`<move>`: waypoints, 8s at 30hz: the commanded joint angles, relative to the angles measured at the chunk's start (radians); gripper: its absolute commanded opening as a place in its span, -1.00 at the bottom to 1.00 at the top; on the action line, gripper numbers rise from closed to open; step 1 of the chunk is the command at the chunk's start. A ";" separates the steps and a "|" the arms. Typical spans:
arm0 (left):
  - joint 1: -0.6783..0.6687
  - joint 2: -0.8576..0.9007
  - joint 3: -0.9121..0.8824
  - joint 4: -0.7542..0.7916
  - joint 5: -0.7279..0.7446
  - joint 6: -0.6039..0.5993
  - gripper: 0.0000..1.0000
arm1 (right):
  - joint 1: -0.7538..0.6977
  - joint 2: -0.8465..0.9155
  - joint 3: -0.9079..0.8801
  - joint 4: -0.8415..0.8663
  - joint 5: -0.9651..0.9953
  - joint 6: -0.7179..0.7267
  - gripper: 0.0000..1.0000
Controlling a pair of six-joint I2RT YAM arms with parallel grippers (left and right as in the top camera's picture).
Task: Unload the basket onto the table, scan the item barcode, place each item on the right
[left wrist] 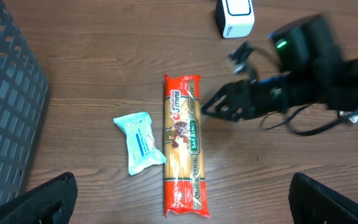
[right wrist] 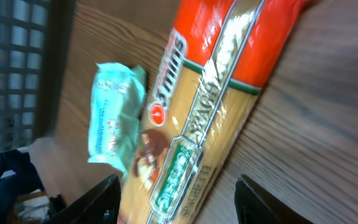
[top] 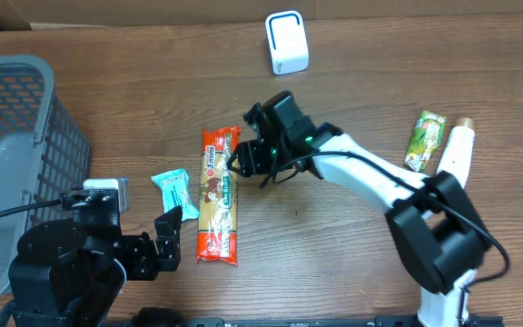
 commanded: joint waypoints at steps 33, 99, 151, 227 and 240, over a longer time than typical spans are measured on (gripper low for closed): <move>0.004 -0.002 0.006 0.002 -0.006 0.019 0.99 | -0.015 -0.047 0.019 -0.227 0.097 -0.020 -0.93; 0.004 -0.002 0.006 0.002 -0.006 0.019 0.99 | 0.019 -0.086 0.121 -0.870 0.013 -0.475 -0.13; 0.004 -0.002 0.006 0.002 -0.006 0.019 1.00 | -0.308 -0.089 0.049 -0.382 0.107 0.309 0.15; 0.004 -0.002 0.006 0.002 -0.006 0.019 0.99 | -0.468 -0.078 -0.185 -0.586 -0.146 -0.669 0.65; 0.004 -0.002 0.006 0.002 -0.006 0.019 0.99 | -0.383 -0.076 -0.362 -0.326 -0.211 -0.522 0.28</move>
